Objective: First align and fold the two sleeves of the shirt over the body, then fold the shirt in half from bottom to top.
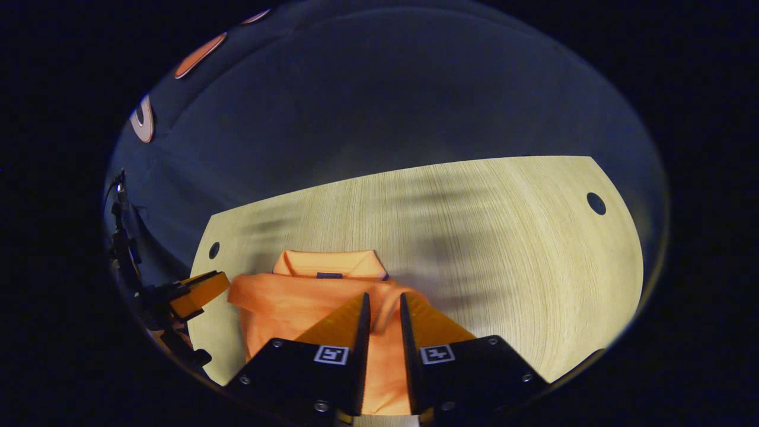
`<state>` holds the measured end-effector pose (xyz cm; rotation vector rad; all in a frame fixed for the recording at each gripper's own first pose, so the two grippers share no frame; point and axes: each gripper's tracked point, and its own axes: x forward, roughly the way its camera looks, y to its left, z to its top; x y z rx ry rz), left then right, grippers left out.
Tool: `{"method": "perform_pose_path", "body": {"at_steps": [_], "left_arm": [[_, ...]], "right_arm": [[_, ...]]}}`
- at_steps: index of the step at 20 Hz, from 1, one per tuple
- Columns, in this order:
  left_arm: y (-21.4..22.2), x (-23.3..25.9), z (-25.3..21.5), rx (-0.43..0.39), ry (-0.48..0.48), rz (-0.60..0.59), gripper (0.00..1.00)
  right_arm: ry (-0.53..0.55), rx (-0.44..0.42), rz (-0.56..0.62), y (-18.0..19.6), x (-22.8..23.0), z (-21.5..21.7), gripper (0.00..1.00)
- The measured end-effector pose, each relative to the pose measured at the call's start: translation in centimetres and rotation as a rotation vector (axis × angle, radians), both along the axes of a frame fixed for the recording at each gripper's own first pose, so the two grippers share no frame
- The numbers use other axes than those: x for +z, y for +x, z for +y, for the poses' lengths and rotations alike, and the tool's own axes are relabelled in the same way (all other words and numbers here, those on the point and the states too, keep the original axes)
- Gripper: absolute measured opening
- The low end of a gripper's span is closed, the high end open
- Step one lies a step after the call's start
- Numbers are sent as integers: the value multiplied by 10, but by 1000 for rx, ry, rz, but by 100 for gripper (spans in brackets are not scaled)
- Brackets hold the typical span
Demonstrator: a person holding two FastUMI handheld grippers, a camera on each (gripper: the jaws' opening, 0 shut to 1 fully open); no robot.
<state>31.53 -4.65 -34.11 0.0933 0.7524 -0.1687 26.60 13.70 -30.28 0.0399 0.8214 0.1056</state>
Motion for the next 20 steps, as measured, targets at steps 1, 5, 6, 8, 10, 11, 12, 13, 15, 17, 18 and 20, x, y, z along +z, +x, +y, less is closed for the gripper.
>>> {"method": "perform_pose_path", "body": {"at_steps": [1,5,6,8,10,11,12,13,15,17,18,20], "left_arm": [[0,13,2,4,-5,-14,72],[2,46,5,31,4,-145,100],[0,69,6,24,6,-187,100],[-7,113,2,6,19,-275,99],[-22,158,-5,-11,17,-355,99],[-32,180,-11,-16,8,-380,99],[-41,199,-17,-27,-3,-401,99],[-55,217,-22,-41,-15,-423,100],[-84,253,-27,-60,-30,-474,99],[-112,284,-36,-71,-46,-529,99],[-128,300,-39,-73,-58,-553,99],[-160,326,-41,-72,-82,-601,99]], "right_arm": [[-2,-4,-7,0,4,-2,41],[-1,-7,-92,-7,33,2,99],[1,2,-130,-9,50,4,99],[9,12,-221,-17,87,10,99],[22,21,-302,-30,120,14,99],[25,28,-341,-39,137,16,99],[25,32,-378,-49,150,16,99],[24,39,-415,-59,167,15,98],[22,48,-492,-82,202,9,98],[24,58,-550,-110,230,3,98],[28,62,-574,-122,240,1,98],[40,58,-637,-143,263,-4,98]]}}
